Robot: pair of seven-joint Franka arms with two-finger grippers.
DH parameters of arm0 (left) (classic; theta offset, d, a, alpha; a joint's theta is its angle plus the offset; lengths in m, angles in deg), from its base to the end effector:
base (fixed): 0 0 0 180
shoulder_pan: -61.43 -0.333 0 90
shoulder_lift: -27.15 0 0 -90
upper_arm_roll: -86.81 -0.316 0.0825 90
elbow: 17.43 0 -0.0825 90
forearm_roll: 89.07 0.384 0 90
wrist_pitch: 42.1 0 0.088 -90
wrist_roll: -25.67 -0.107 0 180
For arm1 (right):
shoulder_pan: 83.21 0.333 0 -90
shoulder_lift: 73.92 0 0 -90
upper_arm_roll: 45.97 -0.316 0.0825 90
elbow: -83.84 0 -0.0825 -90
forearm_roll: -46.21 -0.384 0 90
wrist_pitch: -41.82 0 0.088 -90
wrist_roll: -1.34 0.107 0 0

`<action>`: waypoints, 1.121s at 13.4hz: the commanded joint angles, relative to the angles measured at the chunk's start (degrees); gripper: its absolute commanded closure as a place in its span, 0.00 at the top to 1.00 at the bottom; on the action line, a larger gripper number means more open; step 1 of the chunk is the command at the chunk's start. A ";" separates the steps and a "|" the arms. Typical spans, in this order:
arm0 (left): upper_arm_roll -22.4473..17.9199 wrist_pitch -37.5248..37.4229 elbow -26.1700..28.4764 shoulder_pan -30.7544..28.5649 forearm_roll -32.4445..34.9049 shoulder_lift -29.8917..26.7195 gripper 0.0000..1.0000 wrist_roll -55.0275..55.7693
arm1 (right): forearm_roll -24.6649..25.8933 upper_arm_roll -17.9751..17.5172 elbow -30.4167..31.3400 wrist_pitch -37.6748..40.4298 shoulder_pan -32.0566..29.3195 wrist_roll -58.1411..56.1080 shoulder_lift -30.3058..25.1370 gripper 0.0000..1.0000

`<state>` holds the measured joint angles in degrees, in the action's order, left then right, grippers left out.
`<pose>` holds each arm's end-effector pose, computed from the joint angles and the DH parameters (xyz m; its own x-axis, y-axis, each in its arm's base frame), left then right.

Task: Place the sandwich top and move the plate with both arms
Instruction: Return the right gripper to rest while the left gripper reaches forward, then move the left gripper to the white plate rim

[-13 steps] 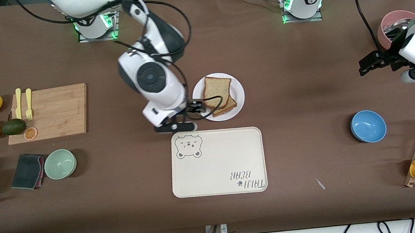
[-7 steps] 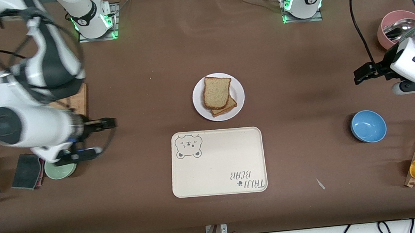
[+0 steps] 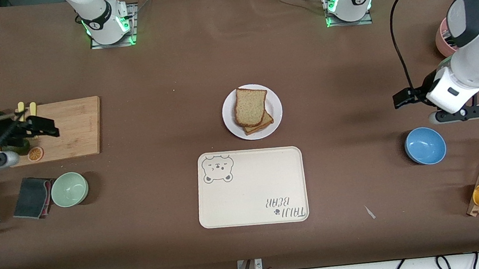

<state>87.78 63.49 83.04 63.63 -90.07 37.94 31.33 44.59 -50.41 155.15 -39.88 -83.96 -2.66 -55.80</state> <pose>0.6040 -0.0343 0.4505 0.9938 0.0484 -0.1003 0.0496 -0.9987 0.0096 0.6314 0.0358 0.5767 0.9821 0.1366 -0.1295 0.1296 -0.9897 -0.0615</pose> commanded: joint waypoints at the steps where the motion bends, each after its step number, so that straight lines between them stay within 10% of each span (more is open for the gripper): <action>1: 0.08 3.56 2.53 0.70 1.00 0.46 1.00 -0.40 | 1.27 0.92 2.60 0.58 -0.05 -1.01 -0.80 1.00; 8: 0.43 14.38 9.49 2.63 -1.90 2.84 1.00 -0.39 | 2.24 8.73 30.44 -13.72 1.44 -1.10 -18.71 1.00; 15: 5.08 24.38 13.87 3.69 -10.49 5.65 1.00 -0.39 | 2.42 8.74 35.92 -15.15 0.39 -1.18 -25.94 1.00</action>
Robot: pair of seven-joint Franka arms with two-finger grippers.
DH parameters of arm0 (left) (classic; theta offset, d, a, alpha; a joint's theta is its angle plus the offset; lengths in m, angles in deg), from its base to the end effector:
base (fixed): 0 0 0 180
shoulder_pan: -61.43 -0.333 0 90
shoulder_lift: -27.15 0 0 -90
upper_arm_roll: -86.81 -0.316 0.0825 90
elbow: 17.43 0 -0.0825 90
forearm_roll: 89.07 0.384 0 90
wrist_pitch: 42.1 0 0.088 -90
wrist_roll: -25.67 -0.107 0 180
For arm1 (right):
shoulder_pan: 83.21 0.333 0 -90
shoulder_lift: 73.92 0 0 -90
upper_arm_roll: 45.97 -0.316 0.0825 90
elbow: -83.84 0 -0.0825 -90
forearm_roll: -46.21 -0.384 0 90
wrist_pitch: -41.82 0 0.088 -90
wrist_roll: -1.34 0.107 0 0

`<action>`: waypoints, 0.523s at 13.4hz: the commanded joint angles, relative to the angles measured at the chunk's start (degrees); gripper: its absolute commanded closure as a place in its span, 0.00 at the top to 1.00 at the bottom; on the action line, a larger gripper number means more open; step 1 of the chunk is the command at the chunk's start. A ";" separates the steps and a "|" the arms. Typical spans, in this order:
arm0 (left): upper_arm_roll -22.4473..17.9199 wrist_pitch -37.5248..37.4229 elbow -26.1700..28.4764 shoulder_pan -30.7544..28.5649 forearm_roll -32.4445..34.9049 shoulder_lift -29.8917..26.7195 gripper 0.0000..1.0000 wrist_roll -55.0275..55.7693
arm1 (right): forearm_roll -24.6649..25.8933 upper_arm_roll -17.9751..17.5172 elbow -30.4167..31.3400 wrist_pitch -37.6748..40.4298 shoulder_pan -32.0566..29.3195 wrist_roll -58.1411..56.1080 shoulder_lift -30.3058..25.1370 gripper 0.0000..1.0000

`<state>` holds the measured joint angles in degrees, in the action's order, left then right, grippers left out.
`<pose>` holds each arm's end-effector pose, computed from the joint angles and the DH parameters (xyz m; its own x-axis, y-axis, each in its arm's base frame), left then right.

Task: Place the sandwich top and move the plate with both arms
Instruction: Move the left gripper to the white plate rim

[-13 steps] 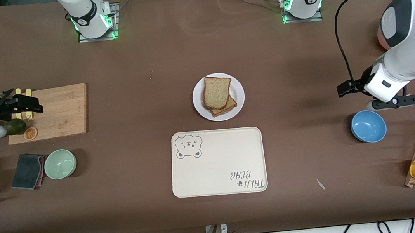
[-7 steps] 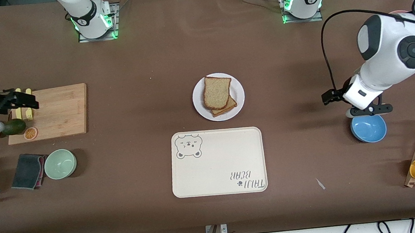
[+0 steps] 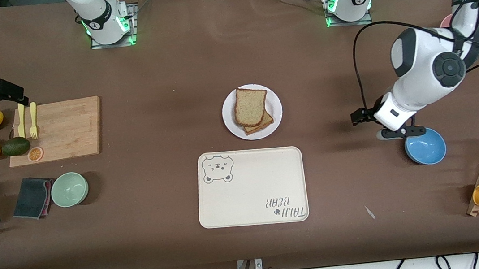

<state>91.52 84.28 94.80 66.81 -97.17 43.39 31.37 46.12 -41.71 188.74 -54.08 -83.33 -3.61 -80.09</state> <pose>0.5940 -0.1086 0.3298 0.9984 0.0087 -0.0551 0.0157 -0.9916 0.1283 0.5212 -0.0414 0.5679 0.9988 0.0107 -0.0487 0.0100 -0.9999 -0.0138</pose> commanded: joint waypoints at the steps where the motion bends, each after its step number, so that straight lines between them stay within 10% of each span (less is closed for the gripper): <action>1: 2.04 5.61 2.99 1.20 -5.67 0.89 1.00 -0.43 | 0.97 0.22 1.28 -0.69 -0.33 -1.03 -0.61 1.00; 7: 5.04 7.57 3.61 4.81 -18.41 4.49 1.00 -5.68 | 1.23 0.66 -1.54 2.46 -0.33 -6.31 0.63 1.00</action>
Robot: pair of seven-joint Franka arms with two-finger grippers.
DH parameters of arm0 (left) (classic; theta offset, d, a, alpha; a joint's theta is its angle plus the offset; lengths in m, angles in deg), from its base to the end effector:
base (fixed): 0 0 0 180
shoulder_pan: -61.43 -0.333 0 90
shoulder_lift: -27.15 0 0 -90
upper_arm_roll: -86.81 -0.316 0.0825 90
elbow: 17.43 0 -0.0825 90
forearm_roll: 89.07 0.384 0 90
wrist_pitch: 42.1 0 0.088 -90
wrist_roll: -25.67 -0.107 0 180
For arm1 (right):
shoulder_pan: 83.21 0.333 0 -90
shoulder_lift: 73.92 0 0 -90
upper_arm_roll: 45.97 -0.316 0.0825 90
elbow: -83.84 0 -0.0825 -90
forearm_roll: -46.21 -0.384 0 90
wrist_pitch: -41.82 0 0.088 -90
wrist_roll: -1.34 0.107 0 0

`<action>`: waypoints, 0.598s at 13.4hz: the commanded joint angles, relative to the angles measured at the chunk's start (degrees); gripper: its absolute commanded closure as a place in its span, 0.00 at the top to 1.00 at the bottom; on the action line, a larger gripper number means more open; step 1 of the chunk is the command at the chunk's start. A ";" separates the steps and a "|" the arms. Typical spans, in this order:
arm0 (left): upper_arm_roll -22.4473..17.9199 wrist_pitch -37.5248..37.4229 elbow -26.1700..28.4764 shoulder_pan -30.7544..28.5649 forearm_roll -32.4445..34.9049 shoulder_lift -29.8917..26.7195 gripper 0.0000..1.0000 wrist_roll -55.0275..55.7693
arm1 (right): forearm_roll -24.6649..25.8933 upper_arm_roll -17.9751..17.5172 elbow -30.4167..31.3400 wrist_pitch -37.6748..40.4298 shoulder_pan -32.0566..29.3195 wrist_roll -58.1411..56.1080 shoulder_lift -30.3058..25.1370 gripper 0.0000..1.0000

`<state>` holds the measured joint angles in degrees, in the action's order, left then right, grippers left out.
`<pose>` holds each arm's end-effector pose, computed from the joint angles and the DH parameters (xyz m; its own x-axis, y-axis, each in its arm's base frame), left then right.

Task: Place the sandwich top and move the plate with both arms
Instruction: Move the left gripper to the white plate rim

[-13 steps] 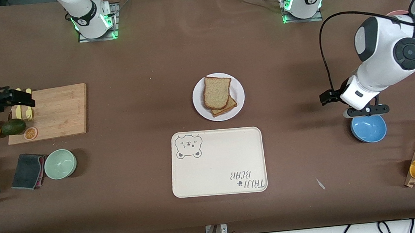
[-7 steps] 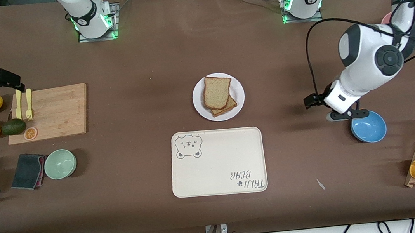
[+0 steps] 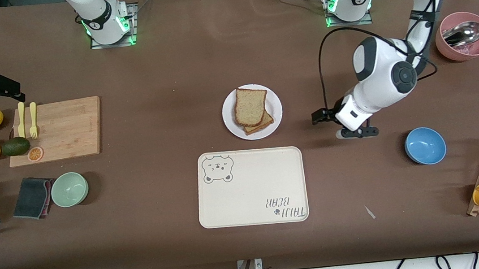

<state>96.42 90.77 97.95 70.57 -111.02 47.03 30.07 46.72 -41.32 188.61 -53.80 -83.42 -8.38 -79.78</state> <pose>0.5656 -0.1962 0.2810 0.9938 0.0092 -0.1104 0.0431 -0.9501 0.3090 0.5216 -0.0469 0.5657 0.9946 0.0866 -0.0570 0.0862 -0.9962 -0.0092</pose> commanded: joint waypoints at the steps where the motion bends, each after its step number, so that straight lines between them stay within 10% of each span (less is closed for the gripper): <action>1: 0.14 1.08 0.46 1.31 -6.76 1.30 1.00 -7.10 | 0.72 0.18 -1.50 2.02 -0.23 -1.45 0.33 1.00; 8: 0.05 1.08 3.18 3.68 -28.12 5.07 1.00 -25.99 | -0.16 0.53 -2.30 1.41 -0.23 -1.54 1.29 1.00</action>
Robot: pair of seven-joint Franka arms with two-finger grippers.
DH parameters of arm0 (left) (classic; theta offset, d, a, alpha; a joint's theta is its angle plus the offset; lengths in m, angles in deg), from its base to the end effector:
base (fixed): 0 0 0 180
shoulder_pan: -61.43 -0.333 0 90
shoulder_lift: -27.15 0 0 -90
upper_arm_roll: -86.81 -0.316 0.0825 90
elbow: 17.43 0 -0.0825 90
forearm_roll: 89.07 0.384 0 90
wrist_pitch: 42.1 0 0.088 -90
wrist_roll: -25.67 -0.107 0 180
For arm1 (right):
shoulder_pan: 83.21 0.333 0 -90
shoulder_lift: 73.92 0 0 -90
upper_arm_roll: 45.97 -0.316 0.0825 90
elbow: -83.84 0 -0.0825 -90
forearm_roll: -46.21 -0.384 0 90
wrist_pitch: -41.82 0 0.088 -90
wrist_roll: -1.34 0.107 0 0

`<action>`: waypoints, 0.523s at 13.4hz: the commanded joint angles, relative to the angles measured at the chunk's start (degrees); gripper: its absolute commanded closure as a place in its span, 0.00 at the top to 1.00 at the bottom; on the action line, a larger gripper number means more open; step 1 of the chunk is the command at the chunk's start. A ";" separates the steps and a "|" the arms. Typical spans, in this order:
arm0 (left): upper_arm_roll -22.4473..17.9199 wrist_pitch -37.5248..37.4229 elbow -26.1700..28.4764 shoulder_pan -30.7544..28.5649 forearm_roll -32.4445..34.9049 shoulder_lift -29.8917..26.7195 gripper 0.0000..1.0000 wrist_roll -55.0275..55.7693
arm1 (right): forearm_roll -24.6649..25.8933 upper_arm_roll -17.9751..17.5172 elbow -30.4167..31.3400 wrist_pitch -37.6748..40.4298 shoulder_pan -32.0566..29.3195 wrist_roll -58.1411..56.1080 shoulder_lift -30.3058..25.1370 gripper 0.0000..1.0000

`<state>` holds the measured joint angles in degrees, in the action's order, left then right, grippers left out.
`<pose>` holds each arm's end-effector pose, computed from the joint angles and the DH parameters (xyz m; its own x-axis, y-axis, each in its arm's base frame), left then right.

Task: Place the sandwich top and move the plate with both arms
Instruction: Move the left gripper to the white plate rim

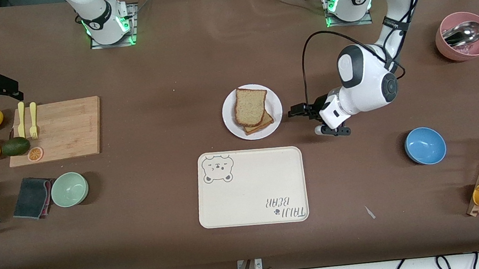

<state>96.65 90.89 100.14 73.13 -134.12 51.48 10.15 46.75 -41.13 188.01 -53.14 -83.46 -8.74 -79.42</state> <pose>0.5376 -0.2250 0.2240 0.9824 -0.0876 -0.1652 0.0186 -0.8331 0.5528 0.5226 -0.0492 0.5665 0.9940 0.0889 -0.0643 0.0884 -0.9960 -0.0102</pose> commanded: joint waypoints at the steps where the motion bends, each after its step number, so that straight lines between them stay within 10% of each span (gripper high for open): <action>1: -0.17 0.96 1.17 1.39 -8.26 1.24 1.00 -8.71 | -0.18 0.35 -1.69 0.22 -0.28 -1.18 1.02 1.00; 7: -0.17 0.96 4.51 2.54 -22.69 3.53 1.00 -24.53 | 0.17 0.17 -2.05 0.47 -0.19 -1.35 0.93 1.00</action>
<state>96.64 91.04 103.19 75.28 -152.18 55.07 -8.42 46.75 -40.93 187.61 -53.48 -83.46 -8.79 -79.02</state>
